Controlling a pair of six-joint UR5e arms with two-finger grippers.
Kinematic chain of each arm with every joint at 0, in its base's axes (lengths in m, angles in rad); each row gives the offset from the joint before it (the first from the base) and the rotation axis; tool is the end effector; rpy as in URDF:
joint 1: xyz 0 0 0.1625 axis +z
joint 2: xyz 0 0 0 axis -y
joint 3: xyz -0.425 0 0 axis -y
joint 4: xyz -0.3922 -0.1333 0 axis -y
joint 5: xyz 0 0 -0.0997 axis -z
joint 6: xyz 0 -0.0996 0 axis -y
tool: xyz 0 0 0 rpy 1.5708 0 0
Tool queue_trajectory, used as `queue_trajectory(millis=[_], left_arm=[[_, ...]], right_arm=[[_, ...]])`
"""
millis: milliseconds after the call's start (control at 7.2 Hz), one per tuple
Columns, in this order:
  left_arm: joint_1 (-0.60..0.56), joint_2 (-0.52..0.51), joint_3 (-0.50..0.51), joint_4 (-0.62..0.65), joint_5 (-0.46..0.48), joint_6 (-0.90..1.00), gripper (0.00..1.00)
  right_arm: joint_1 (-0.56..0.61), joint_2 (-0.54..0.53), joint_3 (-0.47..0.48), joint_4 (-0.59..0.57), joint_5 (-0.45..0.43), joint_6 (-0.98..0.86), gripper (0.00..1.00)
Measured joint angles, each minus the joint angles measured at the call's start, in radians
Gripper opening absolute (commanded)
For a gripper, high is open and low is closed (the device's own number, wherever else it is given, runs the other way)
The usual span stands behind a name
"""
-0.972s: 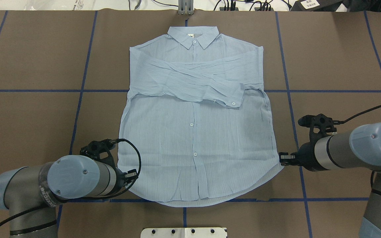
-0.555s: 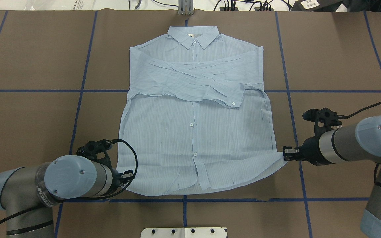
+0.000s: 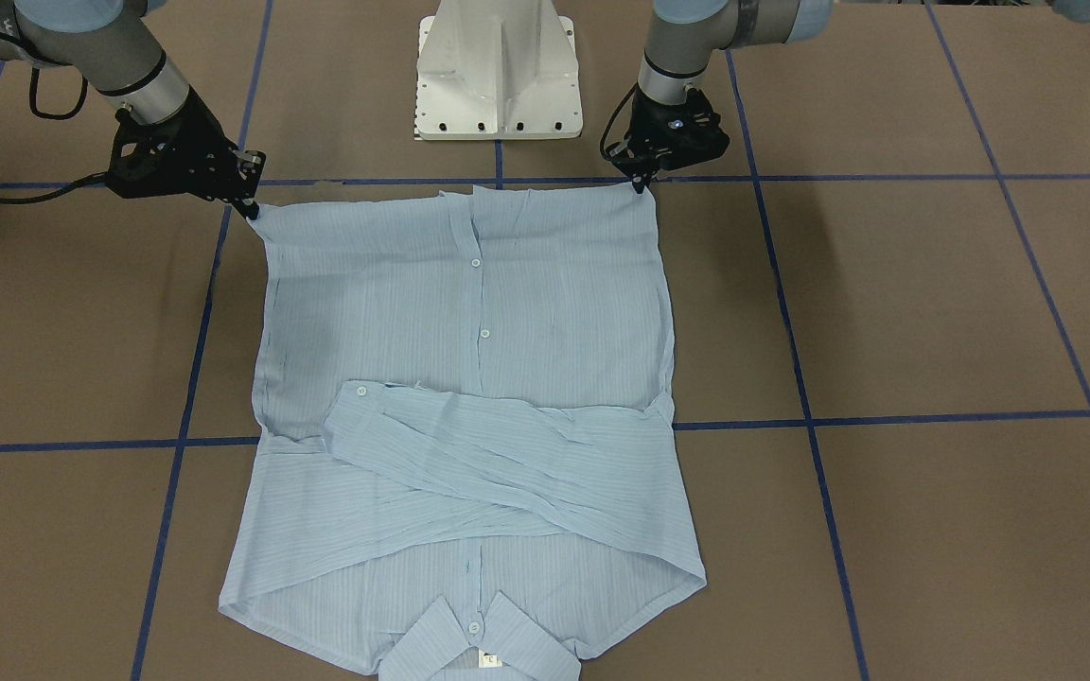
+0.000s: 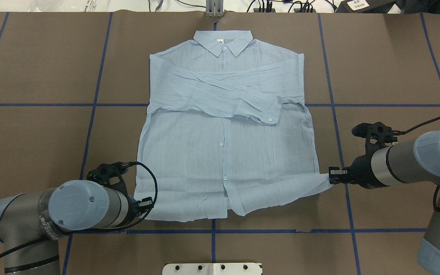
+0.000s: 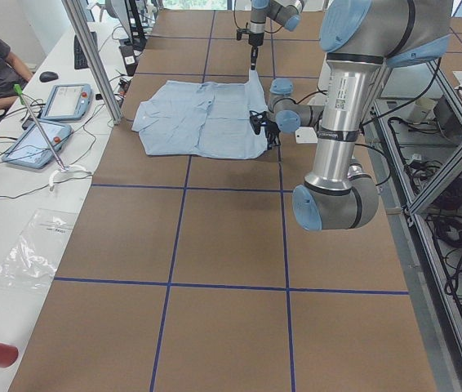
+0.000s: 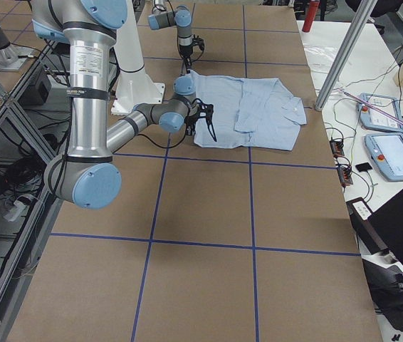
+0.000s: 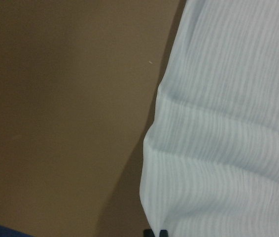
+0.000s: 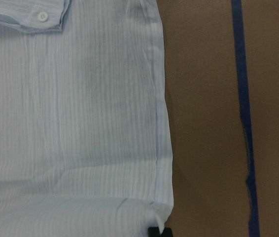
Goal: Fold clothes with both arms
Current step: 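Carry both hem corners up over the shirt toward the collar with both grippers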
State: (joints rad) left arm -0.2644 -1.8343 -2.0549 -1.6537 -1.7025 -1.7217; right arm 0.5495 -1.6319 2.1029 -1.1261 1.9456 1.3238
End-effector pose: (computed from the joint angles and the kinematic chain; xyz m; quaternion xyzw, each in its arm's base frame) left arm 0.4883 -0.2568 0.2992 -0.0373 0.4053 -0.1623 0.8989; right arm -0.3398 -0.3217 0.3861 0.0144 -0.4651 0.0514 0.8836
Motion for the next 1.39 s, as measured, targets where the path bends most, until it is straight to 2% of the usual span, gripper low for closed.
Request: queue_trajectory(millis=[417, 833, 1111, 1388], left_arm=[[-0.044, -0.011, -0.06, 0.0, -0.001, 0.003, 0.0], [-0.2, -0.038, -0.076, 0.0, -0.039, 0.107, 0.0], [-0.328, -0.082, -0.056, -0.002, -0.107, 0.201, 0.0], [-0.406, -0.157, 0.0, -0.01, -0.129, 0.228, 0.0]], right_arm=[[0.082, 0.024, -0.004, 0.0, 0.054, 0.001, 0.0], [0.18, 0.128, -0.069, -0.004, 0.077, 0.005, 0.0], [0.242, 0.193, -0.119, -0.006, 0.083, 0.015, 0.0], [0.301, 0.263, -0.174, -0.01, 0.104, 0.025, 0.0]])
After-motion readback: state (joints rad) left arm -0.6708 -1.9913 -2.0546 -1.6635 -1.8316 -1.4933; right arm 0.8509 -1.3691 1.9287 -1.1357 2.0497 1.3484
